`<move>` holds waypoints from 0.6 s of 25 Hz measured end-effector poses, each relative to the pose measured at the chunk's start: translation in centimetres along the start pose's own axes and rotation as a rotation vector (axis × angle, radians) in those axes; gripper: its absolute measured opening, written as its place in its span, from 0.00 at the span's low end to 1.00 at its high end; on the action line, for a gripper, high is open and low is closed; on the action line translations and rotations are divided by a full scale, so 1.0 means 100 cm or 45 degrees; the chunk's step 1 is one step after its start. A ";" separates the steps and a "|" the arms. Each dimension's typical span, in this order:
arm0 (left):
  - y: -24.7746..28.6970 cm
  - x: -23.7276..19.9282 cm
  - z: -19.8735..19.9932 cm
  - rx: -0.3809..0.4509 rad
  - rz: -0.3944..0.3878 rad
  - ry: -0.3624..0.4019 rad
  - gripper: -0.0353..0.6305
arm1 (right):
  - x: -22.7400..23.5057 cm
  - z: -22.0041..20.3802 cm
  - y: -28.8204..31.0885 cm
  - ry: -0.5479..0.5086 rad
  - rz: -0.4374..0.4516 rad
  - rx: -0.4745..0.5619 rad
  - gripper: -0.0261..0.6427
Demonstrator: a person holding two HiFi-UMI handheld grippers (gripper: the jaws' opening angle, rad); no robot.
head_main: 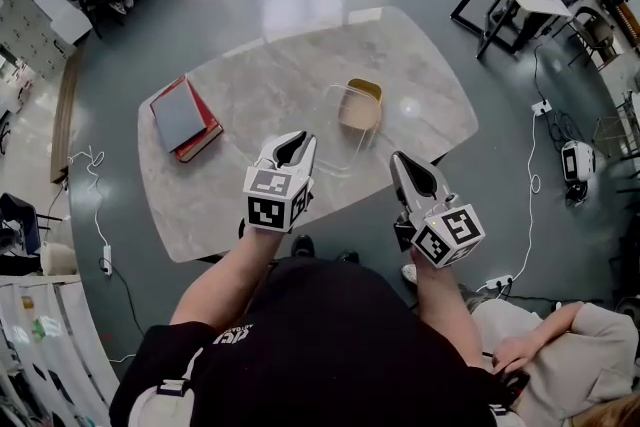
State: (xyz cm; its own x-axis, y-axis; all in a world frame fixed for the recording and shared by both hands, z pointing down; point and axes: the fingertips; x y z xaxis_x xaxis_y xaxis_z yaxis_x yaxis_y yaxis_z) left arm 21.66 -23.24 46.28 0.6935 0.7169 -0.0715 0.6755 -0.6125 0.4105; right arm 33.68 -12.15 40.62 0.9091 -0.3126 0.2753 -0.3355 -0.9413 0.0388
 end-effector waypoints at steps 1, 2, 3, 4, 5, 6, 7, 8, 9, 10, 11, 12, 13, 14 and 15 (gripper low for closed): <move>-0.001 0.002 0.005 0.014 -0.008 0.009 0.14 | 0.001 0.005 -0.001 -0.005 -0.008 0.012 0.06; -0.002 0.004 0.010 0.029 -0.014 0.013 0.14 | 0.001 0.009 -0.002 -0.010 -0.016 0.022 0.06; -0.004 0.005 0.015 0.045 -0.020 0.010 0.14 | 0.002 0.013 -0.004 -0.019 -0.023 0.031 0.06; -0.006 0.005 0.020 0.064 -0.025 0.004 0.14 | 0.001 0.017 -0.005 -0.030 -0.030 0.038 0.06; -0.008 0.005 0.025 0.082 -0.027 -0.002 0.14 | 0.000 0.021 -0.006 -0.042 -0.034 0.043 0.06; -0.011 0.004 0.030 0.099 -0.027 -0.008 0.14 | -0.001 0.025 -0.007 -0.052 -0.037 0.048 0.06; -0.014 0.002 0.035 0.116 -0.026 -0.013 0.14 | -0.002 0.028 -0.007 -0.060 -0.038 0.055 0.06; -0.016 0.000 0.039 0.132 -0.023 -0.017 0.14 | -0.002 0.032 -0.008 -0.065 -0.039 0.062 0.06; -0.017 -0.002 0.044 0.147 -0.018 -0.020 0.14 | 0.000 0.035 -0.008 -0.067 -0.041 0.069 0.06; -0.019 -0.004 0.049 0.161 -0.011 -0.023 0.14 | 0.002 0.038 -0.008 -0.068 -0.045 0.075 0.06; -0.021 -0.006 0.053 0.173 -0.003 -0.025 0.14 | 0.004 0.040 -0.009 -0.069 -0.050 0.079 0.06; -0.023 -0.009 0.056 0.184 0.004 -0.027 0.14 | 0.007 0.041 -0.010 -0.071 -0.057 0.082 0.06; -0.025 -0.011 0.059 0.194 0.011 -0.029 0.14 | 0.009 0.042 -0.011 -0.075 -0.064 0.084 0.06; -0.028 -0.013 0.061 0.204 0.017 -0.029 0.13 | 0.010 0.043 -0.013 -0.080 -0.070 0.086 0.06; -0.030 -0.015 0.063 0.213 0.023 -0.029 0.14 | 0.011 0.044 -0.013 -0.087 -0.074 0.089 0.06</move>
State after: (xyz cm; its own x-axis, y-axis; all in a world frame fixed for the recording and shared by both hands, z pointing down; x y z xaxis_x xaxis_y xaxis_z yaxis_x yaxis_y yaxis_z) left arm 20.15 -24.51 39.45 0.7104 0.6985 -0.0866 0.6936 -0.6737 0.2550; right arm 36.19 -11.78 36.64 0.9421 -0.2631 0.2080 -0.2659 -0.9639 -0.0148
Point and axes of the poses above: the fingertips, and each gripper's own axes: y forward along the fingers, x to its right, z out of its top, and after that the axes turned 5 degrees about z, right-handed
